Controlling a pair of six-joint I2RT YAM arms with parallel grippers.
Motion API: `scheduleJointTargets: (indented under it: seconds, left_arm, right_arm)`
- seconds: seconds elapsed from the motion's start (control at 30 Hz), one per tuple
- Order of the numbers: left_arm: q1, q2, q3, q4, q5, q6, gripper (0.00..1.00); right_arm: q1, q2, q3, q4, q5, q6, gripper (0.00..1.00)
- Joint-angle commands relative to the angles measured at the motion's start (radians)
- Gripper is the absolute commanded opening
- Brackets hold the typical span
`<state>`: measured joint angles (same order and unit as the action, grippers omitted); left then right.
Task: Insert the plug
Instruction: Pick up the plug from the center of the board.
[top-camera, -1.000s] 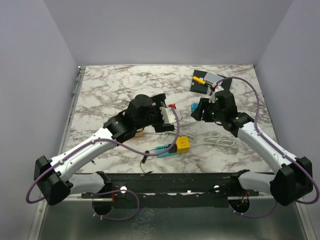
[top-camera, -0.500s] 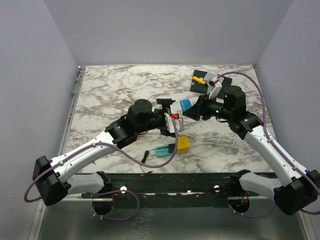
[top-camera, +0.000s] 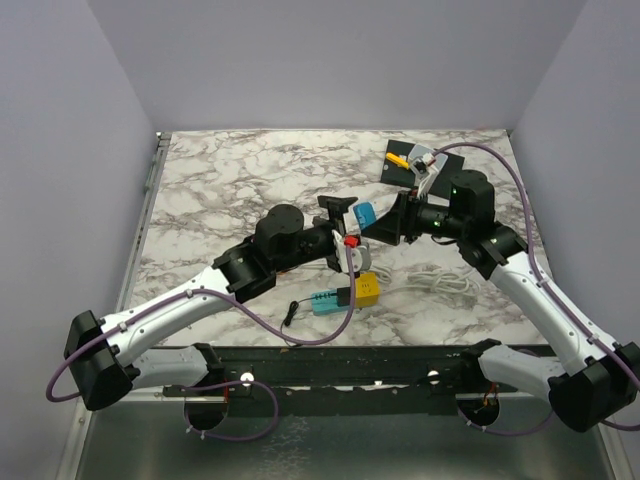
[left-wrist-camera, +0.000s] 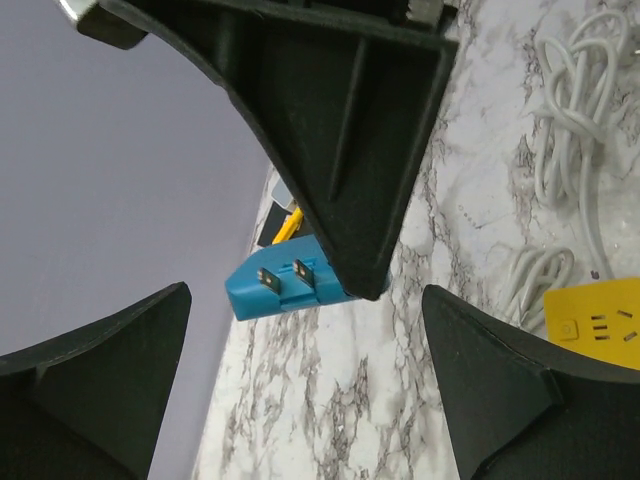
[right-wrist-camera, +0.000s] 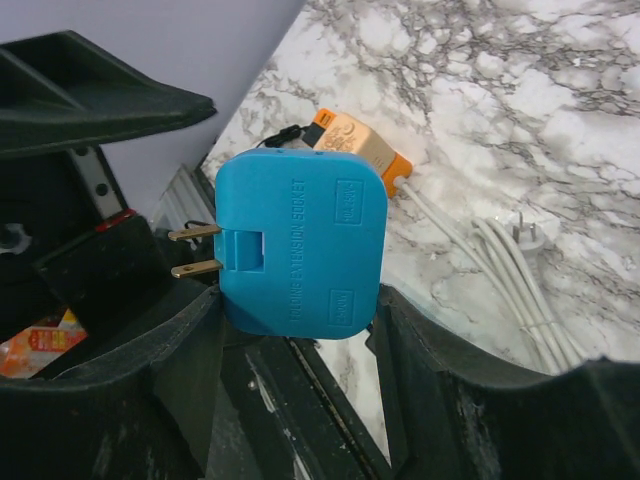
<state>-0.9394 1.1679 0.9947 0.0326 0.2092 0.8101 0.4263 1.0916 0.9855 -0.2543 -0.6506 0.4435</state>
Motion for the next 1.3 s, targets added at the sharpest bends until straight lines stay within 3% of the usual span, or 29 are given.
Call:
scheduleJointTargets:
  seconds: [0.0,0.1,0.23,0.43,0.57,0.73,0.97,1.07,1.2,1.27]
  left_arm:
    - [-0.009,-0.079,-0.066,-0.022,0.039,0.171,0.99]
    - [-0.009,-0.145,-0.101,-0.064,0.048,0.329,0.99]
    - [-0.009,-0.194,-0.086,-0.144,0.051,0.424,0.99]
    - [-0.009,-0.213,-0.092,-0.15,0.066,0.477,0.99]
    - [-0.009,-0.197,-0.048,-0.277,0.124,0.544,0.99]
    - [-0.009,-0.148,0.011,-0.423,0.134,0.647,0.87]
    - [-0.009,-0.07,0.072,-0.424,0.144,0.649,0.84]
    - [-0.009,-0.06,0.07,-0.424,0.16,0.673,0.71]
    - [-0.009,-0.056,0.065,-0.438,0.155,0.703,0.31]
    - [-0.009,-0.056,0.062,-0.442,0.151,0.713,0.22]
  right_arm:
    - [0.007,-0.02,0.058,-0.013,-0.129,-0.025,0.54]
    - [0.007,0.008,0.101,-0.102,-0.202,-0.087,0.54]
    - [0.008,0.044,0.14,-0.213,-0.259,-0.162,0.54]
    - [0.008,0.089,0.14,-0.281,-0.322,-0.223,0.54]
    - [0.012,0.1,0.143,-0.3,-0.326,-0.238,0.54]
    - [0.02,0.108,0.155,-0.322,-0.312,-0.244,0.54]
    - [0.054,0.141,0.174,-0.373,-0.265,-0.278,0.53]
    - [0.061,0.146,0.18,-0.369,-0.257,-0.277,0.53]
    - [0.064,0.151,0.189,-0.377,-0.255,-0.283,0.53]
    - [0.063,0.157,0.198,-0.391,-0.245,-0.293,0.53]
